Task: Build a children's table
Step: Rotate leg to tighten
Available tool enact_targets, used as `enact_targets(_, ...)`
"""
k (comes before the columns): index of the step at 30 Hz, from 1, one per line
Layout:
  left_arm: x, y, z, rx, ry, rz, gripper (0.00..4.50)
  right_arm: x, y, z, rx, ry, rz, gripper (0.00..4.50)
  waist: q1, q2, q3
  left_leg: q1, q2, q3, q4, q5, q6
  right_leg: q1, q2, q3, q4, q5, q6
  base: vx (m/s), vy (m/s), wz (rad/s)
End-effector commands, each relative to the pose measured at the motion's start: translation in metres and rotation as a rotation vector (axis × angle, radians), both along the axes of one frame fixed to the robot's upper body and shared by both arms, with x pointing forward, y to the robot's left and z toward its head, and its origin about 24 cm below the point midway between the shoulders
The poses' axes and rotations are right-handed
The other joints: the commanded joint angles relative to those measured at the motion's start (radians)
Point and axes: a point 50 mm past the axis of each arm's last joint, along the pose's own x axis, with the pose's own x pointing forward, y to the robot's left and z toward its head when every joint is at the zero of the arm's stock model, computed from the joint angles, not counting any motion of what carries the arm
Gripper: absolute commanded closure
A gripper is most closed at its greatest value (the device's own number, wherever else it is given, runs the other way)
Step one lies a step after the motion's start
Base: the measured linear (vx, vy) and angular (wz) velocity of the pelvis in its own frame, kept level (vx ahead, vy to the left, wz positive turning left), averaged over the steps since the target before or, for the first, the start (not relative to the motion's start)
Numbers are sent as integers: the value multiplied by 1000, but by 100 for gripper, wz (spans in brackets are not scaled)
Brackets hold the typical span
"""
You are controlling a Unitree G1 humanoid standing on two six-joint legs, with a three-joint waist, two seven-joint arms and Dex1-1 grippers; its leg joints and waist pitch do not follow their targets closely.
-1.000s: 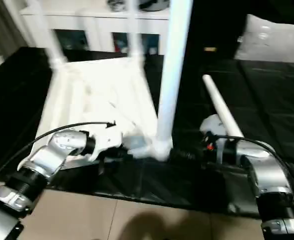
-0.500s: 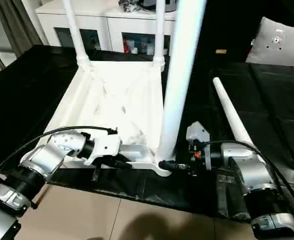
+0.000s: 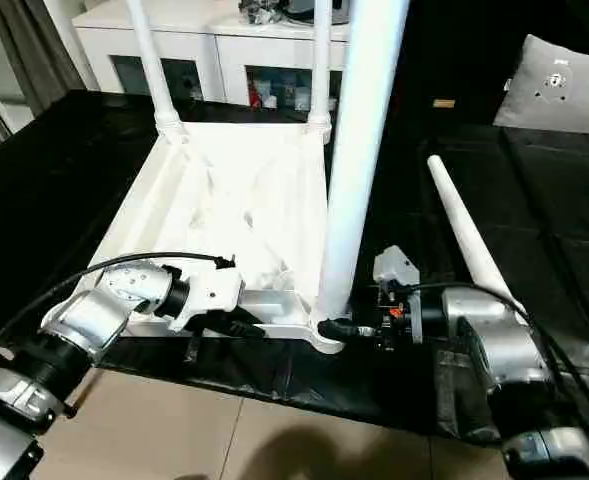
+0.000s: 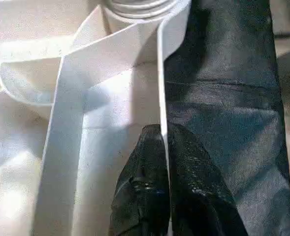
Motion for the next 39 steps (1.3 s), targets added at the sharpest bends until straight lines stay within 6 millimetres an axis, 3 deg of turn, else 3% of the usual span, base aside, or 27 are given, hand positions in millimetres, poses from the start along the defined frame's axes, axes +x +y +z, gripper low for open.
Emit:
enact_targets(1,-1,-12,-10,-35,45,148,450,0,26,-5,52,50,-36,183,-7,-21,-54,-18,55,-7,-68,-16,106,72,-75,67,-66,-289,-110,0,0,0)
enact_targets(3,1,-22,-9,-82,69,264,450,9,38,-11,41,62,-184,183,-24,-21,-45,-7,41,-3,-73,-96,62,66,-73,62,-92,-443,-65,0,0,0)
enact_targets(5,5,-29,-8,-104,81,354,450,17,46,-13,55,54,-296,184,-45,-24,-39,-10,29,-4,-73,-126,40,68,-70,50,-109,-537,-15,0,0,0)
enact_targets(7,10,-35,-7,-108,67,431,450,24,51,-17,44,51,-394,184,-66,-26,-39,-7,22,-5,-69,-146,37,63,-67,40,-121,-582,18,0,0,0)
enact_targets(9,18,-44,-4,-102,50,524,450,29,59,-20,59,67,-500,184,-88,-26,-38,0,16,-3,-63,-175,54,56,-61,29,-137,-614,42,0,0,0)
enact_targets(10,19,-46,-3,-96,47,538,450,30,60,-20,66,72,-521,184,-91,-24,-40,-2,16,-4,-64,-173,57,57,-60,29,-138,-607,43,0,0,0)
enact_targets(14,19,-57,-1,-76,23,575,450,38,61,-22,47,19,-686,184,-103,-13,-44,-9,34,-13,-76,-164,70,64,-68,37,-127,-498,-8,0,0,0)
enact_targets(15,17,-61,1,-73,7,561,450,41,59,-20,86,-3,-746,149,-104,-14,-47,-12,37,-13,-78,-159,72,66,-71,42,-122,-467,-18,0,0,0)
enact_targets(17,16,-61,1,-79,6,557,450,41,58,-18,110,-11,-756,114,-103,-17,-50,-15,38,-13,-78,-139,82,69,-73,50,-112,-413,-45,0,0,0)
enact_targets(18,17,-60,2,-84,-5,559,450,41,57,-15,144,-15,-757,114,-101,-11,-53,-17,39,-14,-77,-109,95,71,-73,55,-102,-362,-68,0,0,0)
enact_targets(21,20,-53,3,-90,-46,527,450,36,47,-6,177,-77,-683,78,-95,-20,-57,-18,39,-9,-72,-62,128,72,-73,64,-89,-292,-105,0,0,0)
enact_targets(25,17,-49,1,-80,-70,470,450,30,39,1,187,-145,-582,45,-83,-21,-61,-26,36,-6,-64,7,173,75,-73,68,-73,-213,-127,0,0,0)
enact_targets(27,13,-41,-5,-55,-72,411,450,24,22,5,152,-174,-504,26,-79,-22,-60,-26,35,-7,-62,15,189,75,-70,65,-75,-224,-119,0,0,0)
enact_targets(29,12,-37,-6,-44,-75,374,450,22,11,8,125,-185,-464,13,-80,-21,-57,-27,38,-7,-64,3,193,75,-69,64,-76,-252,-114,0,0,0)
enact_targets(34,7,-27,-7,-22,-82,231,450,20,-15,20,70,-201,-372,6,-71,-23,-54,-17,43,-6,-68,-44,161,68,-70,66,-85,-328,-100,0,0,0)
enact_targets(38,3,-20,-8,10,-86,135,450,18,-25,29,47,-208,-283,6,-59,-26,-57,-16,47,-5,-67,-24,165,68,-70,70,-74,-283,-116,0,0,0)
enact_targets(39,-1,-14,-10,46,-65,50,450,14,-27,31,-5,-215,-188,6,-56,-25,-58,-16,47,-5,-67,-16,167,67,-71,70,-74,-274,-119,0,0,0)
